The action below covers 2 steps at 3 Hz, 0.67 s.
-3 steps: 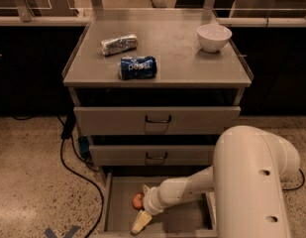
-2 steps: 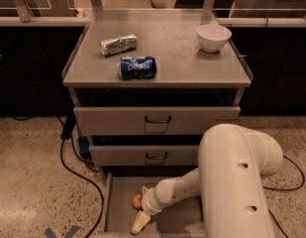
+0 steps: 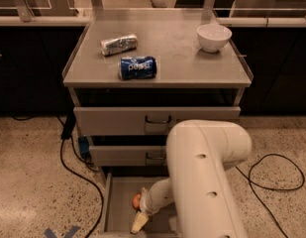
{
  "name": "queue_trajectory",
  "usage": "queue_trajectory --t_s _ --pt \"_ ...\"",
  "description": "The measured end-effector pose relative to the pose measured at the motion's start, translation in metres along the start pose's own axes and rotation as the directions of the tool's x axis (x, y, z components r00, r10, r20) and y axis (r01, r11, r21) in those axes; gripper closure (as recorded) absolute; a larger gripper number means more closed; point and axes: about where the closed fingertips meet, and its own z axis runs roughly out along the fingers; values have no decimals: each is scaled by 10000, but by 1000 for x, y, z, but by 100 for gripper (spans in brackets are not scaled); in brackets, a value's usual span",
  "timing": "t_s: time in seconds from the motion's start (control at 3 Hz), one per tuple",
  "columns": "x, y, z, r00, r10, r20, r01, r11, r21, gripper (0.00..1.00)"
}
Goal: Pick apple from bottom drawer and place on counter
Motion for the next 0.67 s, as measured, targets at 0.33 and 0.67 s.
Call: queue_trajectory --t_s 0.33,0.67 --pt "-2 -16 31 9996 -244 164 234 9981 576 0" --pt "1 -12 29 9997 -232 14 231 9981 574 0"
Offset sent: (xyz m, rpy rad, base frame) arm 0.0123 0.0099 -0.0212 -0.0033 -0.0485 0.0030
